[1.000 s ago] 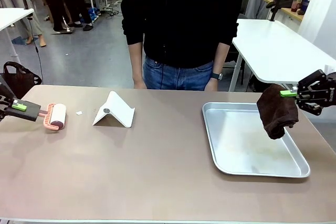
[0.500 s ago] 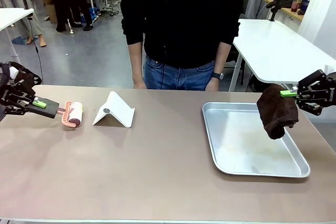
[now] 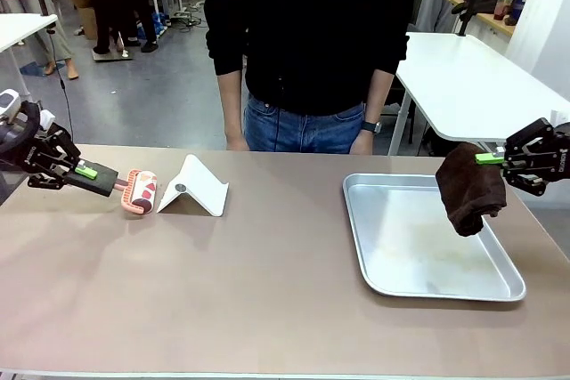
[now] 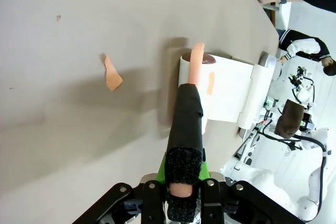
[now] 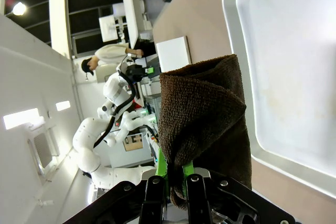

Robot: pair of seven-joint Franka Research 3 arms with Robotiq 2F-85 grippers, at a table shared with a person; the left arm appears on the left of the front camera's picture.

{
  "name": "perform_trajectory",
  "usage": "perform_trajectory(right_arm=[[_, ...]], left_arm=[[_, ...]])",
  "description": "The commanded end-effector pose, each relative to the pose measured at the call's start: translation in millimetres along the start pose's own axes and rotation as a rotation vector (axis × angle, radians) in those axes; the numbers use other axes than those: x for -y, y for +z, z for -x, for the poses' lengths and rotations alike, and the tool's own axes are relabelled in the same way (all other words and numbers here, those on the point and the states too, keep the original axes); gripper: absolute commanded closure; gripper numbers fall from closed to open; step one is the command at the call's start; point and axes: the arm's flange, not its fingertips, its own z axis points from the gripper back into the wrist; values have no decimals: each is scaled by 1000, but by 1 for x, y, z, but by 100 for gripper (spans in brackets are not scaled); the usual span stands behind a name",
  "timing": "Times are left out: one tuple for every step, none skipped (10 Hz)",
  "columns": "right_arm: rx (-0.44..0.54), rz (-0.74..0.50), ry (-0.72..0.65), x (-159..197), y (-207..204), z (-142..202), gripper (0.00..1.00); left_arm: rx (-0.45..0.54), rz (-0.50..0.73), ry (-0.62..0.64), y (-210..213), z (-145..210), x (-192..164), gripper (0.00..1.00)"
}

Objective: Clean the surface of the table.
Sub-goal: Clean the area not pointed to by the person.

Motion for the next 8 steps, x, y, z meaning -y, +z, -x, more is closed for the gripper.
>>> perform_trajectory(right_arm=[[-8, -4, 17, -1, 3, 1, 88], [-8, -4, 17, -1, 3, 1, 88], [-8, -4, 17, -1, 3, 1, 88], [-8, -4, 17, -1, 3, 1, 88], [-8, -4, 17, -1, 3, 1, 88], [-8, -4, 17, -1, 3, 1, 88], [-8, -4, 17, -1, 3, 1, 88], [-8, -4, 17, -1, 3, 1, 88]], left_arm=[[10, 38, -47, 13, 11, -1, 78], [18, 84, -92, 28, 23, 7, 78], [20, 133, -145, 47, 38, 14, 78], [37, 188, -196, 72, 55, 20, 78], [40, 218, -216, 93, 68, 18, 78], [40, 243, -222, 113, 80, 10, 78], [32, 260, -214, 131, 90, 0, 78], [25, 274, -204, 153, 99, -14, 78]])
